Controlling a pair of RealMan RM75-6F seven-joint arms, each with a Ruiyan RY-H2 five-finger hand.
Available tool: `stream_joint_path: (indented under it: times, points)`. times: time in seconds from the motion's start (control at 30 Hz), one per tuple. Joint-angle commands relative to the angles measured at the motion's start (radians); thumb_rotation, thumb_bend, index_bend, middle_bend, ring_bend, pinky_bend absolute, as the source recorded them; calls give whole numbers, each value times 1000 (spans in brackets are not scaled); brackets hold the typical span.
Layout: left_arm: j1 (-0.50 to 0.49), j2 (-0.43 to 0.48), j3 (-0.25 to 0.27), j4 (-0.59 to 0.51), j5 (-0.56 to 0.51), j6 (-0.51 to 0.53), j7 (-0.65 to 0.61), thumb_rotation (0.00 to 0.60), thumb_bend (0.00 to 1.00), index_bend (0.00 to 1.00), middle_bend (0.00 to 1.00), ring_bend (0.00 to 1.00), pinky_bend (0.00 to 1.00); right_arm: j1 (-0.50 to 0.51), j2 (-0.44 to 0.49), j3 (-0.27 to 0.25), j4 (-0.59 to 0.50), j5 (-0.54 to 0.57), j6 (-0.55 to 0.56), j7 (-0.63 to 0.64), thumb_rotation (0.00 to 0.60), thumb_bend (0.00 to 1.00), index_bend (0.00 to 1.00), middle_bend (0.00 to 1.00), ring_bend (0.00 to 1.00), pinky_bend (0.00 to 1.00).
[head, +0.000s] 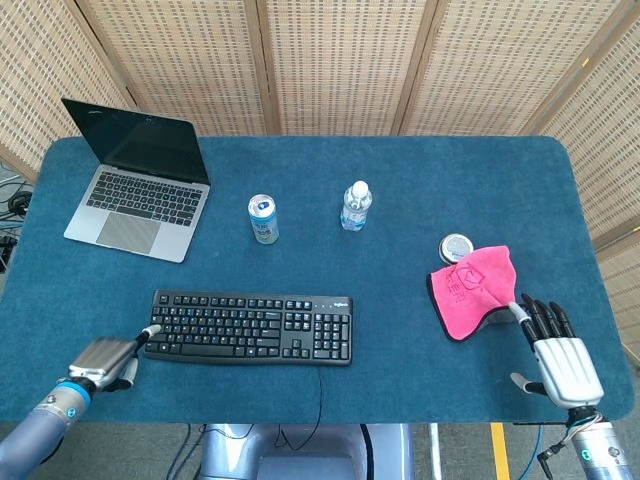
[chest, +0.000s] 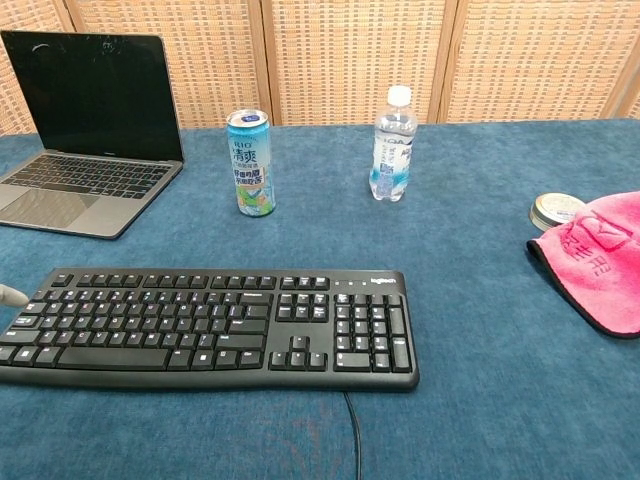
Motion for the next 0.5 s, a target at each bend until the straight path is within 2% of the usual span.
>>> stream_joint_path:
  times: [0.03,0.2,0.5]
  points:
    - [-35,-26,21,12,-54,6,28,600,812,0,678,635,429,0,1,1,-1,0,1,2,600,25,0,0,0,0]
    - [-72,-52,42,20,-115,20,48,600,812,0,678,635,429,-1,3,1,0,-1,3,6,600,26,0,0,0,0]
    - [-105,-71,56,21,-148,44,50,600,812,0,678,636,429,-1,3,1,1,-2,3,10,600,23,0,0,0,0]
